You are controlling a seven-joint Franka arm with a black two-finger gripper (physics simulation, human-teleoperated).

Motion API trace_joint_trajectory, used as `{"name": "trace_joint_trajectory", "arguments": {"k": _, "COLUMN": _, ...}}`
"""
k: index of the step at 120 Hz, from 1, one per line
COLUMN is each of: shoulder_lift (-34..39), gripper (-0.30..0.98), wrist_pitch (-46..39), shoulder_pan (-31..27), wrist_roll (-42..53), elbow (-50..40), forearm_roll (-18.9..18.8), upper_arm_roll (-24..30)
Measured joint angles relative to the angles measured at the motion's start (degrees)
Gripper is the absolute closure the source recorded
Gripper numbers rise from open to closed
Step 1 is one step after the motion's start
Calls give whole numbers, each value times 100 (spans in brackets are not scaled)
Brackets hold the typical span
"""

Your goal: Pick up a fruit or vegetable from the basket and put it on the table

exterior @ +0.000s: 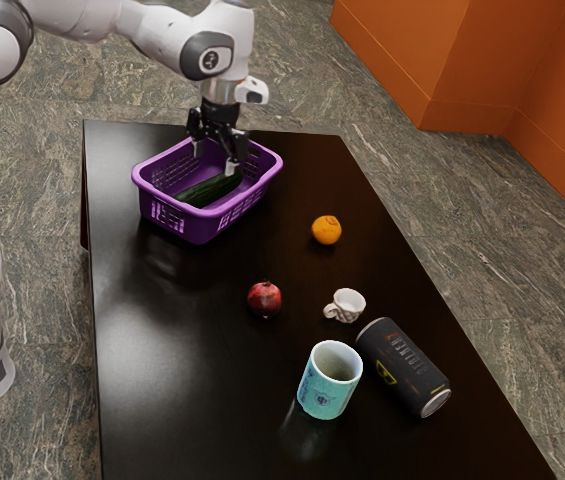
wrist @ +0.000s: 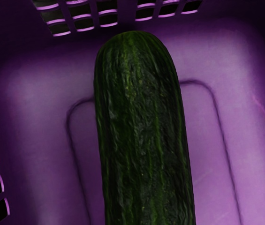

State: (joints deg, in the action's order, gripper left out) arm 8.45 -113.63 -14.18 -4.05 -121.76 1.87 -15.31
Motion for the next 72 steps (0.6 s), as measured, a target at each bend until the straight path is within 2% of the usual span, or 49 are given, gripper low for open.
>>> {"name": "trace_joint_trajectory", "arguments": {"k": 72, "shoulder_lift": -244, "gripper": 0, "wrist_pitch": -285, "shoulder_pan": 79, "wrist_roll": 1, "elbow": -15, "forearm_roll": -11, "upper_arm_roll": 139}}
